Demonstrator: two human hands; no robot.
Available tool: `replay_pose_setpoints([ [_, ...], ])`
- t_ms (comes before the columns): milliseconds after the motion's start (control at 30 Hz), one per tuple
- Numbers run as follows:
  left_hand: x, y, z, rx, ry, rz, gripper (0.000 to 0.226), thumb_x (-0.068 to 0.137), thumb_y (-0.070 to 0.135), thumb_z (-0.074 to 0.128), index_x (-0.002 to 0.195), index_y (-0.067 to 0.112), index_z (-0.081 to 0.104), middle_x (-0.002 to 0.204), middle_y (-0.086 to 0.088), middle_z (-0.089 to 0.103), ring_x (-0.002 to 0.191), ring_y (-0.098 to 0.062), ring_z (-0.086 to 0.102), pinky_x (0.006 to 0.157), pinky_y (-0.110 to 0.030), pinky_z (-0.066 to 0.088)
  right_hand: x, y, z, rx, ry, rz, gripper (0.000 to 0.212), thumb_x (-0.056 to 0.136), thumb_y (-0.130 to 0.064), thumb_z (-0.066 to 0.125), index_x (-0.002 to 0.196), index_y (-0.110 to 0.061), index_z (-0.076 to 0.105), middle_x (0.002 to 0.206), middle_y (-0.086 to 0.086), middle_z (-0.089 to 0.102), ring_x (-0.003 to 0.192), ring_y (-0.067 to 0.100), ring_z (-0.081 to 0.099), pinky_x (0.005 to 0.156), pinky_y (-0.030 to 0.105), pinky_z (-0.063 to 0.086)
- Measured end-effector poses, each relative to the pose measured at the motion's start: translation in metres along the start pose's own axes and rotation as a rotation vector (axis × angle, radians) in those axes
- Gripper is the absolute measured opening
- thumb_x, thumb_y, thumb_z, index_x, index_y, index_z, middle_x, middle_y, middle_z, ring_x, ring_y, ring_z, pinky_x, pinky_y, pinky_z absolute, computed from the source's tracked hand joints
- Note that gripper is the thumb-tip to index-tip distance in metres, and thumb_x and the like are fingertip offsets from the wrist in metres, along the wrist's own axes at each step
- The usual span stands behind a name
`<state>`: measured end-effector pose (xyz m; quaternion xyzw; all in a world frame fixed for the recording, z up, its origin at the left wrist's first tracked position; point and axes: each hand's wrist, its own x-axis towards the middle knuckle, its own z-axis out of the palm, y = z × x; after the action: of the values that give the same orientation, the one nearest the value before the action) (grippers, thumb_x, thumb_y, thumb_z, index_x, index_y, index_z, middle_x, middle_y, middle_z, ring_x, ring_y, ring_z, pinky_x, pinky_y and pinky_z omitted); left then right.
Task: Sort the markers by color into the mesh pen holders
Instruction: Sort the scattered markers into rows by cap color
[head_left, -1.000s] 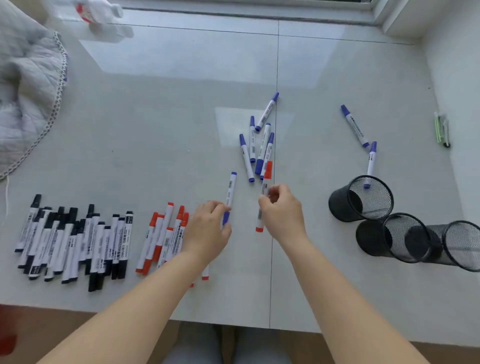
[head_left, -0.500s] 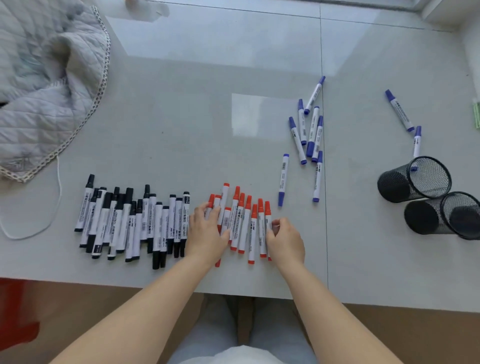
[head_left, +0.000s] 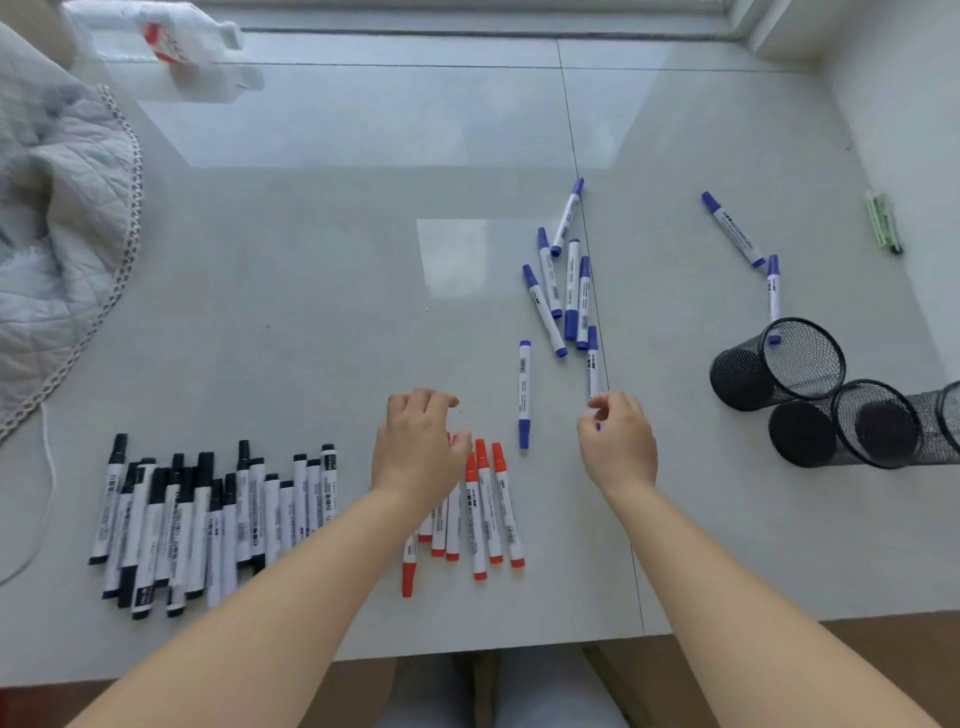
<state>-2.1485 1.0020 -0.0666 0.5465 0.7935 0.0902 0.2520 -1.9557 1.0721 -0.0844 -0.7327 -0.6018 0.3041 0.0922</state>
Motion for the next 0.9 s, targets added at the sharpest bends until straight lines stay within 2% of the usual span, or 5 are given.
replay_pose_setpoints([
  [233, 0.057, 0.053, 0.035, 0.138, -0.086, -0.048, 0.047, 0.086, 0.055, 0.047, 0.117, 0.020, 0.050, 0.113, 0.002, 0.056, 0.106, -0.019, 0.047, 0.086, -0.032, 0.041, 0.063, 0.001, 0.001, -0.128, -0.091, 0.063, 0.028, 0.086, -0.021, 0.052, 0.109, -0.007, 0.046, 0.114, 0.010, 0.050, 0.095, 0.031, 0.053, 0.068, 0.031, 0.036],
  [333, 0.073, 0.063, 0.045, 0.245, -0.180, -0.111, 0.041, 0.087, 0.049, 0.048, 0.110, 0.015, 0.050, 0.108, -0.003, 0.055, 0.098, -0.021, 0.049, 0.080, -0.033, 0.043, 0.079, 0.002, 0.001, -0.174, -0.146, 0.086, 0.026, 0.087, -0.021, 0.049, 0.106, -0.004, 0.049, 0.108, 0.013, 0.056, 0.091, 0.033, 0.054, 0.068, 0.032, 0.036],
  [600, 0.118, 0.078, 0.037, -0.165, -0.143, -0.334, 0.012, 0.088, 0.020, 0.042, 0.091, 0.009, 0.040, 0.082, -0.011, 0.053, 0.071, -0.031, 0.048, 0.052, -0.032, 0.030, 0.136, -0.020, -0.011, 0.019, -0.137, 0.009, 0.005, 0.089, -0.011, 0.034, 0.093, -0.009, 0.031, 0.069, 0.003, 0.043, 0.071, 0.031, 0.044, 0.061, 0.033, 0.031],
  [733, 0.150, 0.093, 0.033, -0.429, -0.050, -0.465, 0.012, 0.091, 0.016, 0.036, 0.097, 0.006, 0.036, 0.086, -0.014, 0.054, 0.075, -0.032, 0.052, 0.060, -0.035, 0.040, 0.161, -0.042, -0.003, 0.021, -0.171, 0.004, 0.022, 0.094, -0.025, 0.038, 0.105, -0.006, 0.041, 0.097, 0.009, 0.054, 0.078, 0.028, 0.044, 0.065, 0.033, 0.032],
  [900, 0.185, 0.108, 0.037, -0.338, 0.021, -0.480, 0.047, 0.085, 0.046, 0.055, 0.110, 0.008, 0.043, 0.099, -0.007, 0.052, 0.085, -0.026, 0.053, 0.066, -0.033, 0.040, 0.179, -0.054, 0.002, -0.106, -0.148, -0.012, 0.052, 0.087, -0.048, 0.050, 0.114, -0.004, 0.043, 0.111, 0.010, 0.051, 0.087, 0.029, 0.053, 0.064, 0.031, 0.033],
])
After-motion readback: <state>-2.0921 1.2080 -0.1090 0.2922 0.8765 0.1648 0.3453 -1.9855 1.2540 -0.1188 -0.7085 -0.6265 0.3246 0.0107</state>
